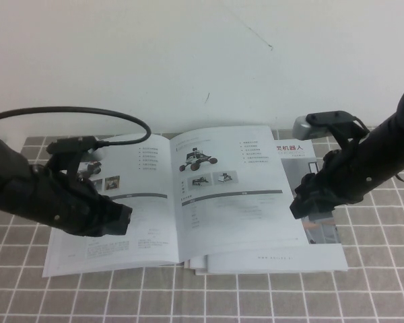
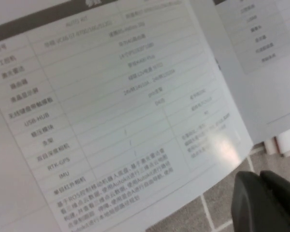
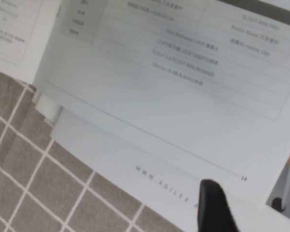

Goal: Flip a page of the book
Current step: Open the closed book

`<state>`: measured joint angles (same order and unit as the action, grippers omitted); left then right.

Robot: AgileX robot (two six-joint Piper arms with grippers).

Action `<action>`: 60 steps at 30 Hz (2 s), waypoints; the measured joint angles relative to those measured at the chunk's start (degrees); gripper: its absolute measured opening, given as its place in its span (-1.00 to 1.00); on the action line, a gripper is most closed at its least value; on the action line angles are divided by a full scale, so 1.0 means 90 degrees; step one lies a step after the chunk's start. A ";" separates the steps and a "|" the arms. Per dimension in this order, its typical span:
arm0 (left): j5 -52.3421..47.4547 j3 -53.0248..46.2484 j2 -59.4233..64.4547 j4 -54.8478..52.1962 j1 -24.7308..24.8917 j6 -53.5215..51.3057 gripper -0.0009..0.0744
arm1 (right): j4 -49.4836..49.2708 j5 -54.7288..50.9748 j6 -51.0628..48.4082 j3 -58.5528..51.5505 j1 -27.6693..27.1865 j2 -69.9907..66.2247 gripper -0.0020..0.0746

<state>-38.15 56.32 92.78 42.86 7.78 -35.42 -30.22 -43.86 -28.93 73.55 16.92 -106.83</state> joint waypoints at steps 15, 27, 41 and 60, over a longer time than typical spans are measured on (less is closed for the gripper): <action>0.0218 0.0323 0.1398 -0.0784 0.0003 0.0162 -0.99 | -0.0099 0.0517 -0.0377 0.0216 0.0000 -0.0808 -0.02; 0.0243 0.0336 0.1580 -0.0784 0.0003 0.0176 -0.99 | -0.0361 0.0719 -0.0406 0.0216 0.0000 -0.1130 -0.02; 0.0232 0.0339 0.1580 -0.0784 0.0003 0.0176 -0.99 | -0.1090 0.0755 -0.0878 0.0216 0.0000 -0.1247 -0.02; 0.0232 0.0339 0.1580 -0.0784 0.0003 0.0176 -0.99 | -0.0397 0.0937 -0.0380 0.0216 0.0000 -0.1247 -0.02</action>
<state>-36.06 59.37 107.00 35.80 7.81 -33.84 -33.79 -35.43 -32.35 75.49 16.92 -118.05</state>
